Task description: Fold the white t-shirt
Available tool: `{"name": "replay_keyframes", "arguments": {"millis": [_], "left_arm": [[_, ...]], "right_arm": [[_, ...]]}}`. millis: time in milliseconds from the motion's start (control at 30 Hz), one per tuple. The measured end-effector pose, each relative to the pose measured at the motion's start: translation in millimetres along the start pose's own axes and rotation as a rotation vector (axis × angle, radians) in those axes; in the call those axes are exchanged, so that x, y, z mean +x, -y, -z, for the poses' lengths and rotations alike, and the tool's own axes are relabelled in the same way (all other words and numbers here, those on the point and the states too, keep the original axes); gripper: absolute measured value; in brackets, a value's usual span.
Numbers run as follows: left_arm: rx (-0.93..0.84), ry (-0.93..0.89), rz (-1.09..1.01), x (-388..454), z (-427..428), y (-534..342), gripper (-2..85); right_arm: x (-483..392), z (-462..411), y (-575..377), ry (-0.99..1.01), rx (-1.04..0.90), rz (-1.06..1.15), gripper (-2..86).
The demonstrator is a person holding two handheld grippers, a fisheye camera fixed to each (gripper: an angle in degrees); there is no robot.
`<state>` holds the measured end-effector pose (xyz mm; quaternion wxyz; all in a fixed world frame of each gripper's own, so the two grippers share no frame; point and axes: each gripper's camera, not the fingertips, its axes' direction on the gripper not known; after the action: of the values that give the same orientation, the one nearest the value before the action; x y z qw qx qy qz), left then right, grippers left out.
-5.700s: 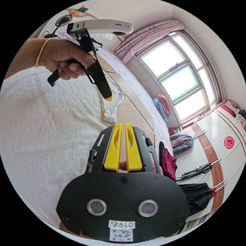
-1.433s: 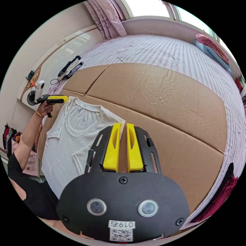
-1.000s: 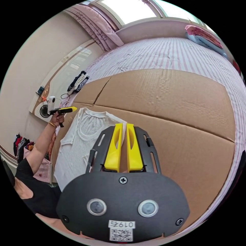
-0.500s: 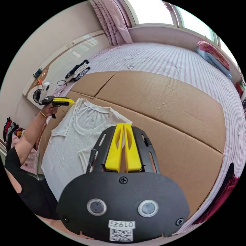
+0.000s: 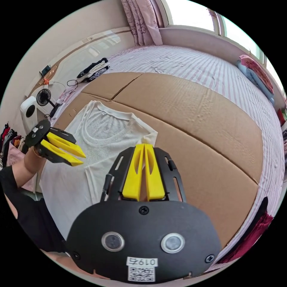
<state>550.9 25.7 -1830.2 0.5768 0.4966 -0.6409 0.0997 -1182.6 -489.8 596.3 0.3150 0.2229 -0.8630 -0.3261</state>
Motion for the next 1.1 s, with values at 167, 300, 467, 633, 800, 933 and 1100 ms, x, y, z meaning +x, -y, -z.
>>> {"name": "replay_keyframes", "arguments": {"millis": [167, 300, 467, 633, 800, 933, 1100], "left_arm": [[-0.043, 0.085, 0.080, 11.7, -33.9, -2.6, 3.7], [-0.009, 0.019, 0.152, 10.2, -44.5, -8.3, 5.3], [-0.044, 0.049, 0.183, 11.7, -63.1, -7.7, 2.8], [-0.052, -0.006, 0.184, 10.6, -77.5, -7.3, 1.5], [-0.044, -0.040, 0.209, 8.0, -90.0, -10.3, 1.2], [-0.041, -0.045, 0.221, 6.5, -98.0, -10.0, 1.3], [-0.030, -0.068, 0.245, 7.9, -105.8, -13.1, 1.4]], "right_arm": [[-6.2, -4.3, -0.5, -0.029, 0.007, 0.017, -1.0], [-4.0, -10.8, -2.1, -0.011, 0.010, 0.001, -1.0], [-8.1, -20.3, -0.9, -0.012, 0.011, -0.003, -0.9], [-12.0, -31.0, 2.0, -0.016, -0.008, -0.005, -0.9], [-19.4, -25.6, 1.3, -0.016, 0.036, 0.041, -0.4], [-18.5, -29.9, 5.0, -0.035, 0.031, 0.042, 1.9], [-22.3, -62.8, 8.8, -0.070, -0.050, 0.038, 4.6]]}}
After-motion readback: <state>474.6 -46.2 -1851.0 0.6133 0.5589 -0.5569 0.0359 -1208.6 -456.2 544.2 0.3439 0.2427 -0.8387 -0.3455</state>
